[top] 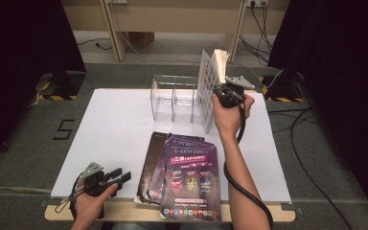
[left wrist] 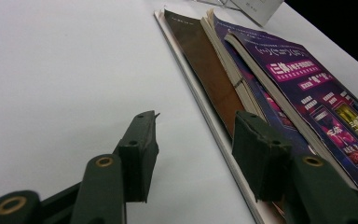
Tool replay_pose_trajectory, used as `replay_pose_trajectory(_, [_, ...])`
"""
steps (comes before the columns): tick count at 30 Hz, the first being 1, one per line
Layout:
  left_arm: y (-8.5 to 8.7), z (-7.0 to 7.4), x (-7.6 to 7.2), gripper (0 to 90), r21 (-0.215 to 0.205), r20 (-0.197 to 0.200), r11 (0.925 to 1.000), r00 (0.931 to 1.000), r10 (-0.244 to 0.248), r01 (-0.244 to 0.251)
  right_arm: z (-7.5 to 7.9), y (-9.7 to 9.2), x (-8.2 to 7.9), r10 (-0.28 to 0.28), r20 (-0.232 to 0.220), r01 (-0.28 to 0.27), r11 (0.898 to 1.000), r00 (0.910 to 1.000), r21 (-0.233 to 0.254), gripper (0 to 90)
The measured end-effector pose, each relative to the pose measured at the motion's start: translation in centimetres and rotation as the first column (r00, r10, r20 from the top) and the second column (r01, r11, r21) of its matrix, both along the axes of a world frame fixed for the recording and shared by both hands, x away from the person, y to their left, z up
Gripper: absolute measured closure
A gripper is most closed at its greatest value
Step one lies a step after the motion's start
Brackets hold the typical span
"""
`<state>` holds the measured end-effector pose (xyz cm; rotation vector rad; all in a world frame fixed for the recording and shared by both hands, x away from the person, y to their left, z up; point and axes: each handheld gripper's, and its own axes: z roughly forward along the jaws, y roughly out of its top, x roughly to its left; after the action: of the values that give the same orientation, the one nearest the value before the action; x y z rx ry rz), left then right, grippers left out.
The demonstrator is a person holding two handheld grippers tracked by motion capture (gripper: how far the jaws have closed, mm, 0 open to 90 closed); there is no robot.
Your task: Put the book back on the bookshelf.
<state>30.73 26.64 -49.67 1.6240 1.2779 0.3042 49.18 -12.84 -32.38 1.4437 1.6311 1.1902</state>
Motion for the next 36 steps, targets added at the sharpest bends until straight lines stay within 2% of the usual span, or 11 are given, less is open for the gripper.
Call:
replay_pose_trajectory(9, [-0.1, 0.2, 0.2, 48.4, -0.005, -0.001, 1.0, 1.0, 0.002, -0.002, -0.7, 0.0, -0.7, 0.016, -0.029, -0.015, 1.0, 0.9995, 0.011, 64.0])
replay_pose_trajectory(19, [-0.1, 0.2, 0.2, 48.7, -0.011, 0.001, 0.9999, 1.0, 0.004, -0.004, -2.0, -0.9, -2.1, 0.048, -0.083, -0.045, 0.998, 0.9954, 0.038, 62.9])
replay_pose_trajectory(22, [-0.2, 0.2, 0.1, 48.8, -0.011, 0.002, 0.9999, 1.0, 0.0, 0.0, -2.7, -1.1, -2.5, 0.07, -0.114, -0.064, 0.996, 0.9911, 0.056, 62.9])
replay_pose_trajectory(27, [-0.3, 0.2, 0.0, 48.9, -0.009, 0.008, 0.9999, 0.9999, -0.013, 0.014, -4.0, -1.8, -3.2, 0.077, -0.165, -0.066, 0.995, 0.9833, 0.068, 62.7])
replay_pose_trajectory(36, [-1.3, 1.0, 0.0, 48.9, -0.004, 0.029, 0.9989, 0.9985, -0.047, 0.047, -6.8, -2.3, -4.6, 0.099, -0.268, -0.083, 0.994, 0.9584, 0.07, 61.9])
